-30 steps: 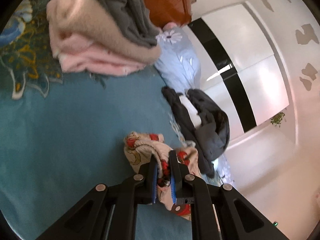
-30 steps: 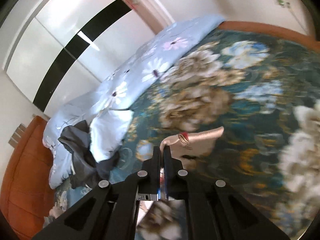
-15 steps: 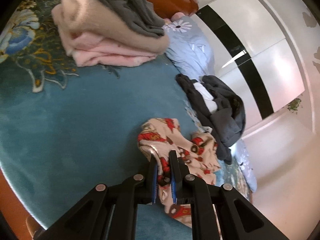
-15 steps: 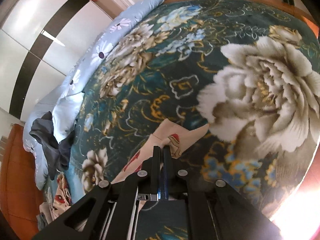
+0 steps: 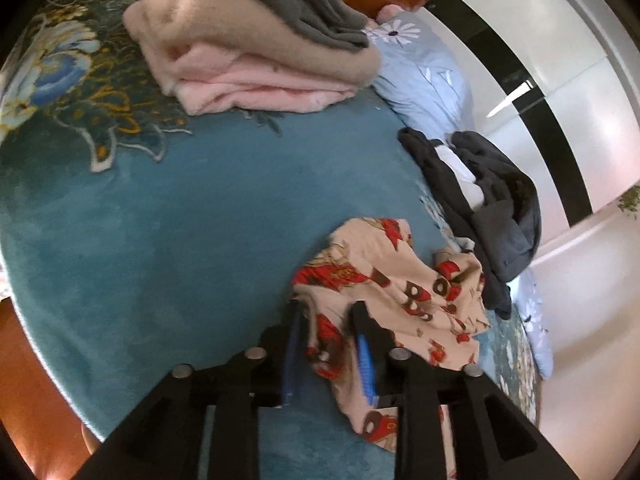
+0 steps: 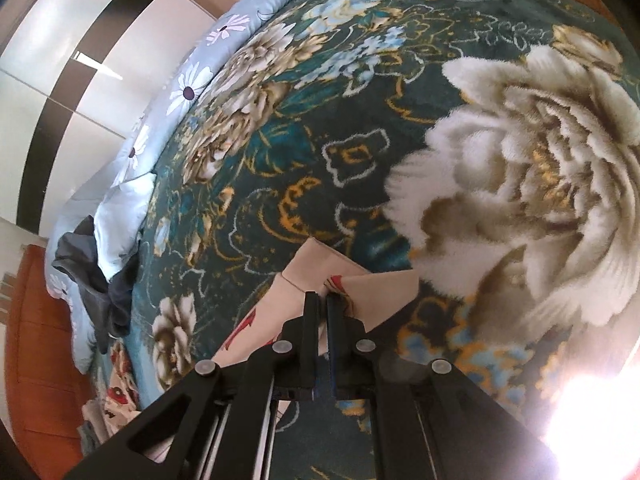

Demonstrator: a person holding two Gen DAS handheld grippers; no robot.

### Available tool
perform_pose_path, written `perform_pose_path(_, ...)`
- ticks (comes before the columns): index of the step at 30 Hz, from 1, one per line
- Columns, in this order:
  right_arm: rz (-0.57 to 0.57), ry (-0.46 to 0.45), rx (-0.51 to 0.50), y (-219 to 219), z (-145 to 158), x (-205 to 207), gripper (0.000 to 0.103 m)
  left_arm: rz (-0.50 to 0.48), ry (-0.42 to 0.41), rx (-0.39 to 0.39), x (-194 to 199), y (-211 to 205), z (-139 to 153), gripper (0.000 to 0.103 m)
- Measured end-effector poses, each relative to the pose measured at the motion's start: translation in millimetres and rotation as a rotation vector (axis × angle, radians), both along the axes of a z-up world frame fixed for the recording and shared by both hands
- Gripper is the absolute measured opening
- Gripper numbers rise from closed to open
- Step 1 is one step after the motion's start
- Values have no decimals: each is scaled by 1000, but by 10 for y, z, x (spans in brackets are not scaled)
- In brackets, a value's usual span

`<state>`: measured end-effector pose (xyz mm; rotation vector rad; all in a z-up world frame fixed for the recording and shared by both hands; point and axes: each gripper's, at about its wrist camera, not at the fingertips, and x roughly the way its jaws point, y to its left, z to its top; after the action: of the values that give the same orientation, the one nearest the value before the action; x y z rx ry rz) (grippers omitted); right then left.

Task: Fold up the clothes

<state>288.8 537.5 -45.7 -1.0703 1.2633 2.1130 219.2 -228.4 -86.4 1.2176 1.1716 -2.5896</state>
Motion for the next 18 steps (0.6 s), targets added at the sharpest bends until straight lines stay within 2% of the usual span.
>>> perform_pose_path(3, -3, 14, -26, 38, -12, 7, 4, 51, -14, -55, 59, -91, 16, 37)
perform_pose_path(7, -5, 31, -54, 71, -11, 36, 4, 92, -42, -57, 109, -199, -47, 37)
perform_pose_path(11, 0, 57, -58, 118, 48, 91, 6, 75, -7, -73, 107, -105, 45, 37)
perform_pose_path(13, -17, 71, -39, 215, 113, 169, 24, 55, 18, -76, 90, -28, 108, 38)
perform_pose_path(14, -25, 78, -30, 263, 145, 209, 47, 45, 30, -78, 82, 10, 139, 38)
perform_pose_path(15, -33, 85, -20, 311, 178, 248, 57, 34, 42, -80, 74, 48, 170, 39)
perform_pose_path(18, -51, 107, 11, 436, 284, 346, 56, 2, 79, -87, 40, 174, 280, 40)
